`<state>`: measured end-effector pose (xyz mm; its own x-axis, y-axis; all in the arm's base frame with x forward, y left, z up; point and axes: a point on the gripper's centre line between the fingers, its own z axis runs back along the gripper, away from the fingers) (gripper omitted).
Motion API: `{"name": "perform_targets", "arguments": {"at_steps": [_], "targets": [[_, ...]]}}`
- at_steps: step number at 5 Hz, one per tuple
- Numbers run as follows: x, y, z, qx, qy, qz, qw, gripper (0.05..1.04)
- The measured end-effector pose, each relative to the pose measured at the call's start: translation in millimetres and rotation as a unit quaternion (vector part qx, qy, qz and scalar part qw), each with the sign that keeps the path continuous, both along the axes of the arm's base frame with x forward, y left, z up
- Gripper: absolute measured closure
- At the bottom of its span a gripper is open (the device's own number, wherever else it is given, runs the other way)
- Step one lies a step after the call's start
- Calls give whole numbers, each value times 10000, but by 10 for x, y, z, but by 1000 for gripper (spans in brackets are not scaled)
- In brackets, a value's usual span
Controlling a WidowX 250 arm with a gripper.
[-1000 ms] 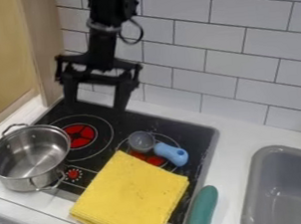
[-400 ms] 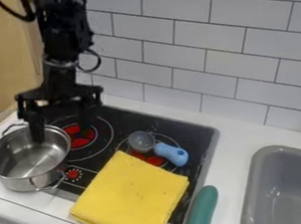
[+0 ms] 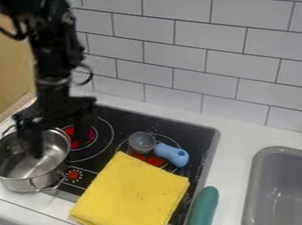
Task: Moved the silver pot from the lower side of right stove to upper side of right stove
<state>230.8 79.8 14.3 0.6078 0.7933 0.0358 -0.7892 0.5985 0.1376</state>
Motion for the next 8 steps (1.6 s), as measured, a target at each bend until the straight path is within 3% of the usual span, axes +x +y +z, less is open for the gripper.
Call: {"name": "perform_targets", "arguments": {"at_steps": [1,2,3,5,6,8], "targets": [[-34,-2,-72,28,-152,385,9991,84],[-75,2,-122,-187,-274,590,9977,139],[-60,-9,-120,-260,-330,591,9974,408],[-130,-36,-121,-332,-101,594,9976,902],[-92,4,-57,-263,-24,573,9980,1003],[26,84,135,-222,187,240,9993,1017]]}}
